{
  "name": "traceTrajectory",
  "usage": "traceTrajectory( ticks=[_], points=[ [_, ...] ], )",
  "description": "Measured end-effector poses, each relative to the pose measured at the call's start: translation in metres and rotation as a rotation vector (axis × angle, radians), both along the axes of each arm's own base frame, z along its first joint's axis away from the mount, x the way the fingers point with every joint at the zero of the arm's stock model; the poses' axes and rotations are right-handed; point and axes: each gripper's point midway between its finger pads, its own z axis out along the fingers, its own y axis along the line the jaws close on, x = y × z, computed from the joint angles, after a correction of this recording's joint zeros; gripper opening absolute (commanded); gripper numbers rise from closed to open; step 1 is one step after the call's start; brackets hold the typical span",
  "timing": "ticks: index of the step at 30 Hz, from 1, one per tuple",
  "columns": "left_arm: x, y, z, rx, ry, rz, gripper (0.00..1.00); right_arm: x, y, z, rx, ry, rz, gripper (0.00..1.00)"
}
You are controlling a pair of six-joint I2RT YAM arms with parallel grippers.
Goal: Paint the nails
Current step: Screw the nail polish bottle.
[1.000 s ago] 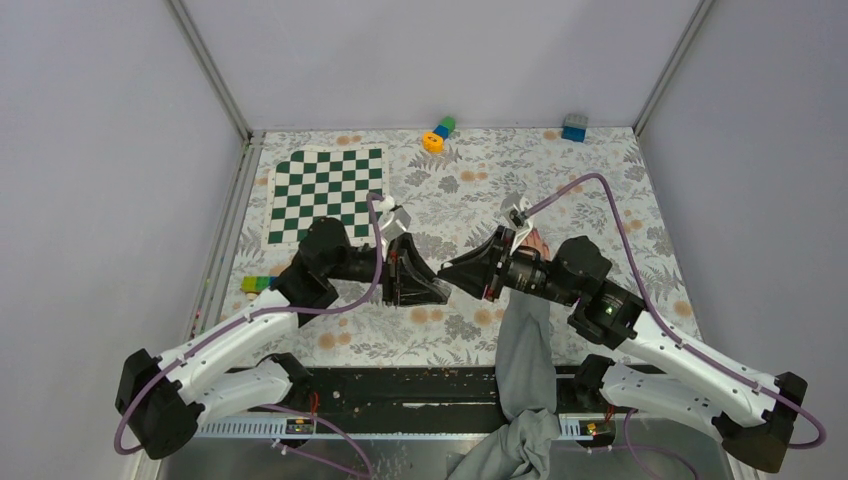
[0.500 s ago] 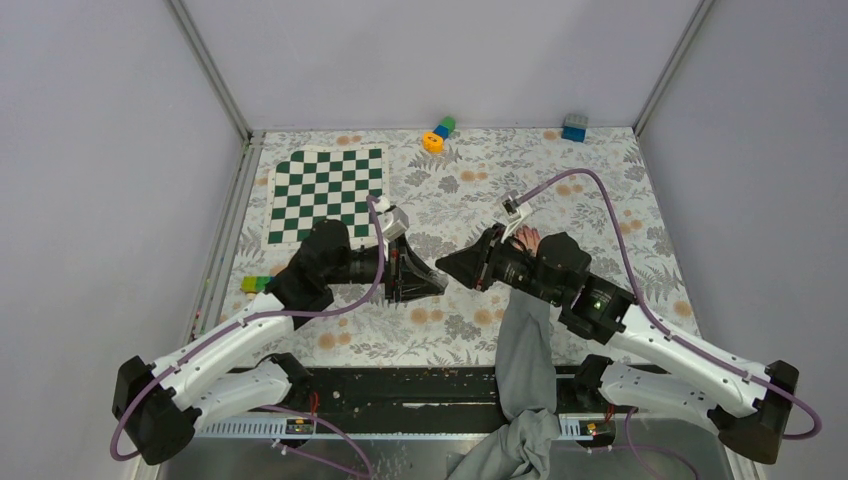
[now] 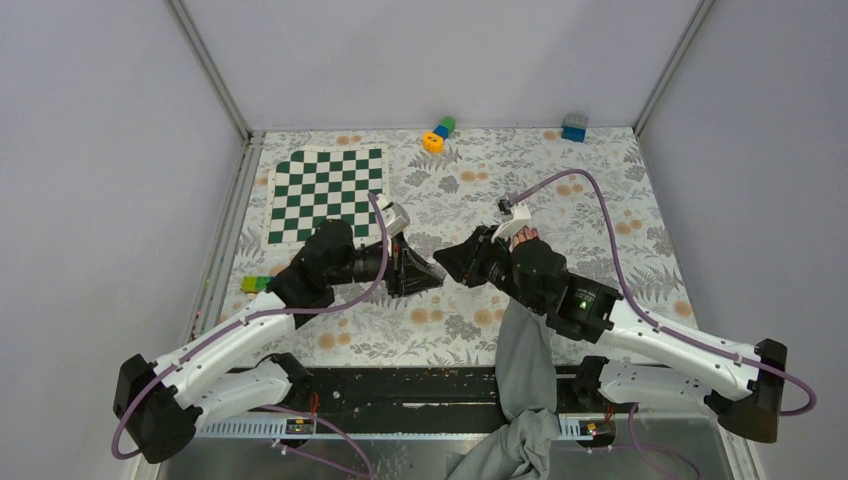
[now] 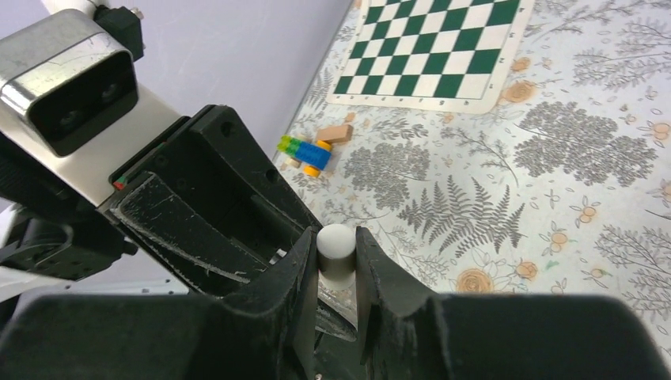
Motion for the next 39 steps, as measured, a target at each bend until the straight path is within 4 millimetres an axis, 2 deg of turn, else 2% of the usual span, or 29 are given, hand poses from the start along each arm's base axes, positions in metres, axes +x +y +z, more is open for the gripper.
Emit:
traceTrajectory(
  ticks=[4, 13, 23, 28, 32, 37, 39],
  points=[
    [0.005, 0.001, -0.008, 0.025, 0.018, 0.027, 0.0, 0.005, 0.0, -0.008, -0.031, 0.018, -0.048, 0.03],
    [0.009, 0.001, -0.012, 0.038, 0.018, 0.047, 0.0, 0.01, 0.0, -0.012, -0.053, 0.026, -0.084, 0.34],
    [0.017, 0.0, -0.011, 0.031, 0.0, 0.066, 0.0, 0.002, -0.009, -0.02, -0.122, 0.018, -0.065, 0.59],
    [0.016, -0.003, -0.012, 0.034, -0.001, 0.056, 0.0, 0.0, -0.016, -0.01, -0.107, -0.008, -0.06, 0.65],
    [0.014, -0.004, -0.011, 0.031, -0.004, 0.047, 0.0, -0.004, -0.024, 0.001, -0.105, -0.054, -0.047, 0.73],
    [0.008, -0.007, -0.003, -0.002, -0.025, -0.001, 0.0, -0.017, -0.04, 0.02, -0.146, -0.136, 0.025, 0.75],
    [-0.001, -0.009, 0.004, -0.029, -0.038, -0.06, 0.0, -0.022, -0.046, 0.033, -0.151, -0.177, 0.085, 0.74]
  ],
)
